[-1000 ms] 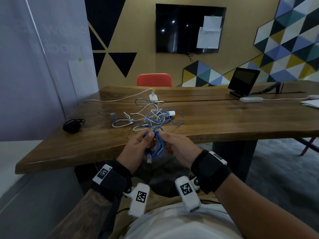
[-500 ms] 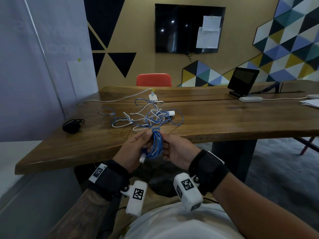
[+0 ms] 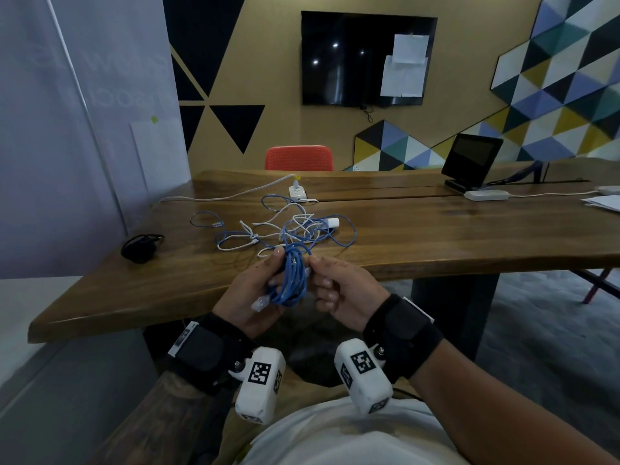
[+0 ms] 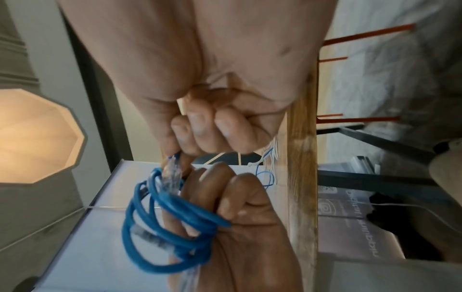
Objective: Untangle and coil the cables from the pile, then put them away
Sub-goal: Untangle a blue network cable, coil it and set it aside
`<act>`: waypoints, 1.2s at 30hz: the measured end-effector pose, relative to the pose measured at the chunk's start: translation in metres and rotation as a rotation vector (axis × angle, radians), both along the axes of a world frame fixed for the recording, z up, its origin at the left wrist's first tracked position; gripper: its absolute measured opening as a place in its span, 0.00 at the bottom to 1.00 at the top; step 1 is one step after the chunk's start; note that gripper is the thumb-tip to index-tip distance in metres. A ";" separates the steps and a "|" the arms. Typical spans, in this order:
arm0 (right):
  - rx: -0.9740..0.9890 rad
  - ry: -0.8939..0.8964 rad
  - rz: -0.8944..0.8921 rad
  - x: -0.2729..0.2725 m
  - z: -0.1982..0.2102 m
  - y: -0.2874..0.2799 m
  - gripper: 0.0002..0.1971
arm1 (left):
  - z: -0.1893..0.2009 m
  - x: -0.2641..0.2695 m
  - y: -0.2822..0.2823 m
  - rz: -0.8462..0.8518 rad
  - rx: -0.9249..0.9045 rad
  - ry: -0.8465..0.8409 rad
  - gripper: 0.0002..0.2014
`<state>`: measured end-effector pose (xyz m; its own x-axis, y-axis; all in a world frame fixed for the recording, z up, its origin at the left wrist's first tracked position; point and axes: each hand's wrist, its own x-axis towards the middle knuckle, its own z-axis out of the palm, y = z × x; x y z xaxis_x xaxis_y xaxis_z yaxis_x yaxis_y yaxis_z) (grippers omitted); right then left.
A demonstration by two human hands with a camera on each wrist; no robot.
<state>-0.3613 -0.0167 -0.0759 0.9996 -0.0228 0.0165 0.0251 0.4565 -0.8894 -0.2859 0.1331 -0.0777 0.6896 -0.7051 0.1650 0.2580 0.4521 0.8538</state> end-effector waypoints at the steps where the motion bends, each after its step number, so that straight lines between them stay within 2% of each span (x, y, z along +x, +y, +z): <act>1: -0.010 0.006 -0.004 0.000 0.000 0.000 0.16 | 0.000 0.000 -0.001 0.027 0.014 -0.041 0.17; 5: 0.001 0.079 0.020 -0.002 -0.003 0.003 0.13 | -0.008 0.004 -0.005 0.128 0.057 -0.264 0.15; 9: 0.035 0.134 0.063 -0.002 -0.009 0.003 0.14 | -0.011 0.005 -0.008 0.223 0.124 -0.436 0.21; 15: 0.059 0.144 0.106 -0.003 -0.005 -0.001 0.15 | -0.014 0.007 -0.008 0.327 0.217 -0.699 0.13; 19: -0.156 0.089 0.064 -0.002 -0.003 0.001 0.18 | -0.019 0.013 -0.007 0.531 0.314 -0.918 0.14; 21: -0.235 0.085 0.050 -0.003 -0.001 0.000 0.15 | -0.022 0.015 -0.006 0.575 0.347 -1.015 0.11; 23: -0.278 0.103 0.068 -0.005 0.004 -0.001 0.14 | -0.023 0.013 -0.008 0.552 0.310 -1.005 0.07; 26: -0.346 0.130 0.102 -0.007 0.007 -0.002 0.16 | -0.021 0.012 -0.009 0.546 0.279 -0.979 0.07; 31: -0.674 0.047 0.065 -0.003 0.003 -0.002 0.06 | -0.030 0.019 -0.007 0.633 0.355 -1.051 0.06; 36: -0.948 0.000 -0.088 0.000 0.000 0.000 0.17 | -0.046 0.029 -0.010 0.707 0.433 -1.032 0.12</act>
